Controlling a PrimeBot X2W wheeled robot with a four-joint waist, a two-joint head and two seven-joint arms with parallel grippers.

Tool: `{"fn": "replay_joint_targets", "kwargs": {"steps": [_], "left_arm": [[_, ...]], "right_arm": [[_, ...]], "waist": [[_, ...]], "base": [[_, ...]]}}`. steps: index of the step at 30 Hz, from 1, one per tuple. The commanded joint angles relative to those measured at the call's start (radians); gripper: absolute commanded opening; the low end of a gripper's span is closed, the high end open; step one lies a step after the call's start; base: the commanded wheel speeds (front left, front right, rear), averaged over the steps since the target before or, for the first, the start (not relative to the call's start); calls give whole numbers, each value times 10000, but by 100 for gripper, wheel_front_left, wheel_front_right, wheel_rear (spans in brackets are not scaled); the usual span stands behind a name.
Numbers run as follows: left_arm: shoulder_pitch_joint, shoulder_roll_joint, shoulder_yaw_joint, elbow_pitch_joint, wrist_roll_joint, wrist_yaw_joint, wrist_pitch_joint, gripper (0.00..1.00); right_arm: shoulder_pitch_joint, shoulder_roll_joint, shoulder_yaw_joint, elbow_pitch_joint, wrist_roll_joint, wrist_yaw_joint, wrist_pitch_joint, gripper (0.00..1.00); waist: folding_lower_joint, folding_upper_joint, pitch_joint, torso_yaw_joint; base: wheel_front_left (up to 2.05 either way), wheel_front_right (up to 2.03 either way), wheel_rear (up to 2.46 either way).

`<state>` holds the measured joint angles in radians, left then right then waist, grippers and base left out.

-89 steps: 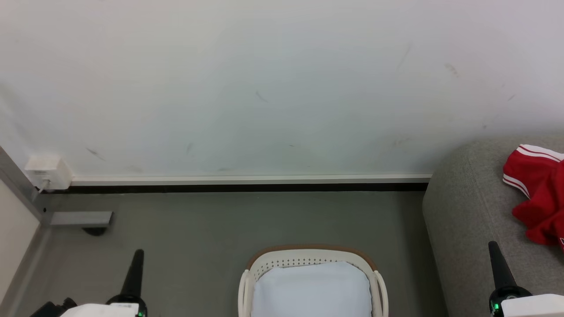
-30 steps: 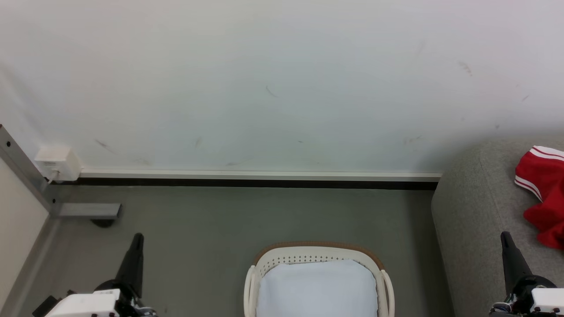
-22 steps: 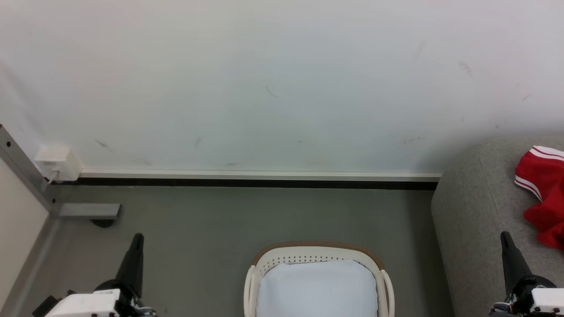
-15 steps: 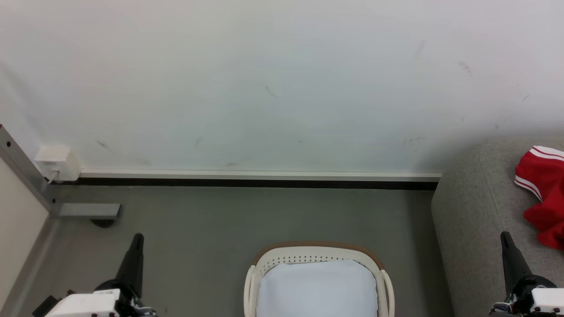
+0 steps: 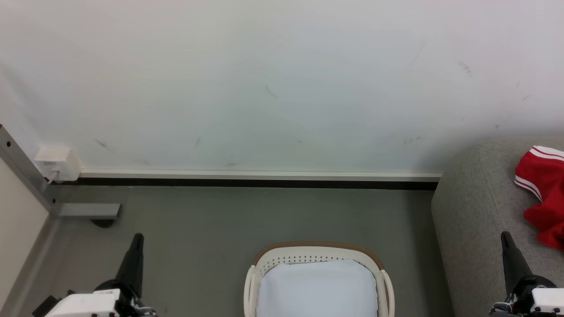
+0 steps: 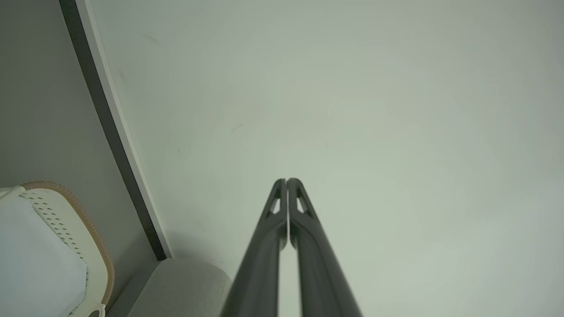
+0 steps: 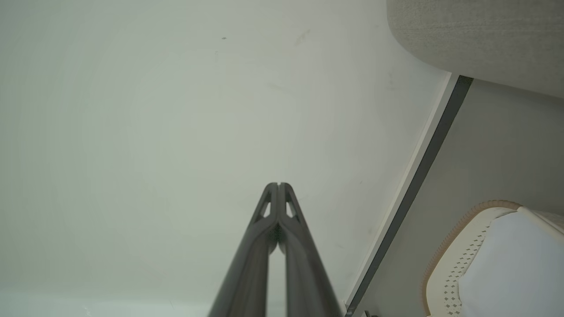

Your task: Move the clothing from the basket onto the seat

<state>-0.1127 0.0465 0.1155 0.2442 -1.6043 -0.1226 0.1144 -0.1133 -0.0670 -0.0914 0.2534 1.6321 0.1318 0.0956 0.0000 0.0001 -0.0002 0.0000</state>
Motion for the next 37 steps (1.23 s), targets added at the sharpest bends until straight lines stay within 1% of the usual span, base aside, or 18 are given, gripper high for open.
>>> {"fn": "replay_joint_targets", "kwargs": {"steps": [1,37], "left_arm": [[-73,70,18,-5,-130,-22,51,0],[-73,70,18,-5,-130,-22,51,0]], "right_arm": [[-51,-18,-26,-45,11,-21,27,0],[-53,5,-50,-42,-24,-21,53,0]], "waist": [[0,-1,0,0],[0,-1,0,0]], "base": [[0,0,0],[0,0,0]]}}
